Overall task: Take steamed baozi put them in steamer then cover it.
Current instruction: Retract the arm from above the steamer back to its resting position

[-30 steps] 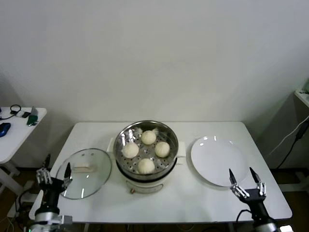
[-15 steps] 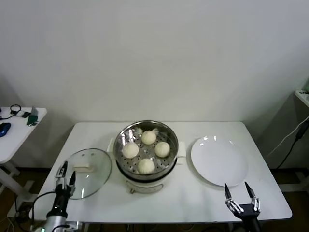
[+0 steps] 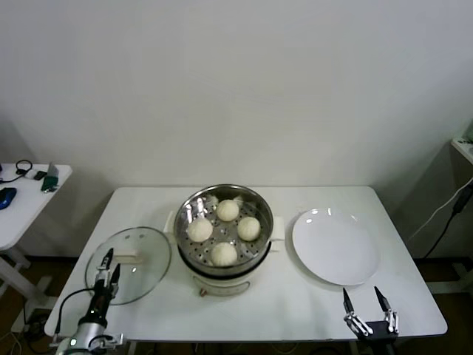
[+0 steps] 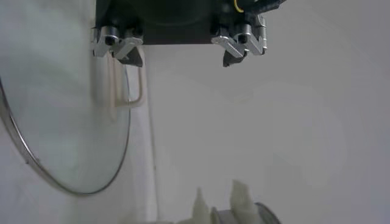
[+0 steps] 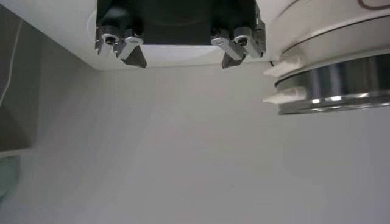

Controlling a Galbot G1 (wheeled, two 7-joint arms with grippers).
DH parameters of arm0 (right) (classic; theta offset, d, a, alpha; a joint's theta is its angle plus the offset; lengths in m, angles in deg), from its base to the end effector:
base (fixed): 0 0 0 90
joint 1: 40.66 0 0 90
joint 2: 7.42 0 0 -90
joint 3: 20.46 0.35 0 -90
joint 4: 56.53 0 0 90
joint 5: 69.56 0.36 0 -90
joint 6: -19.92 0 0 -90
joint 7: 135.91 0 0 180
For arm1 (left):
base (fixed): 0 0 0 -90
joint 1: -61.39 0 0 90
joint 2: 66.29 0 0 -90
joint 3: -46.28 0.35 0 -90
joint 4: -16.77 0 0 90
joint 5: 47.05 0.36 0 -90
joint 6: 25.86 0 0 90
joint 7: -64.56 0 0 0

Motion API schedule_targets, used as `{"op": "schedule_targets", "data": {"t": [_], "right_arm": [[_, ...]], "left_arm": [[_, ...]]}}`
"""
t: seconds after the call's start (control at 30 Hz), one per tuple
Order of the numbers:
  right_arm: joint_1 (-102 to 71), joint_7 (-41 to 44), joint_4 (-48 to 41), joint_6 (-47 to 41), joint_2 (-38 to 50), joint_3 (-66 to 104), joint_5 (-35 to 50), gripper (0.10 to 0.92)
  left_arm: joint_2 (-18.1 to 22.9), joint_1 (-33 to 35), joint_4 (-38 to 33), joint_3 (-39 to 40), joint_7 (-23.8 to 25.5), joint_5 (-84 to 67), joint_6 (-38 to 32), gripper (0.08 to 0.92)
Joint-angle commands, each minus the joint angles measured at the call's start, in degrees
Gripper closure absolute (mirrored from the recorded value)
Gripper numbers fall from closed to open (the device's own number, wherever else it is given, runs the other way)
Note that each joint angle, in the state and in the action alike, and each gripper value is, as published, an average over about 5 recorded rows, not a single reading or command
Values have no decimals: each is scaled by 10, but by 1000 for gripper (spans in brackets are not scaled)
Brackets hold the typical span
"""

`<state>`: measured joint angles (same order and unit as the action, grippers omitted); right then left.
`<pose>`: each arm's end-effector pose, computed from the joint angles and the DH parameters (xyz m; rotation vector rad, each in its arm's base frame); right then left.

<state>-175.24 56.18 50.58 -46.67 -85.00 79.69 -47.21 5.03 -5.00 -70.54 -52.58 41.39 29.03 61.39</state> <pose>0.0831 -0.1117 -0.3982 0.1014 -3.1141 -0.1227 0.1935 0.1700 -0.4445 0.0672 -2.0469 -2.3035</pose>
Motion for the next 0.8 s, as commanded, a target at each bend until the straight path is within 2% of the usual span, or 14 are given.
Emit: {"op": "schedule_targets", "data": {"t": [0.03, 0.7, 0.8], "right_arm": [[-4, 1, 1, 4, -4, -1, -4, 203], [-7, 3, -2, 17, -14, 0, -20, 203], [-7, 3, -3, 19, -16, 0, -21, 203]], "left_arm": [[-10, -56, 65, 8, 0, 16, -5, 177], [-14, -108, 100, 38, 31, 9, 3, 179], [-14, -108, 103, 38, 36, 11, 3, 214]]}}
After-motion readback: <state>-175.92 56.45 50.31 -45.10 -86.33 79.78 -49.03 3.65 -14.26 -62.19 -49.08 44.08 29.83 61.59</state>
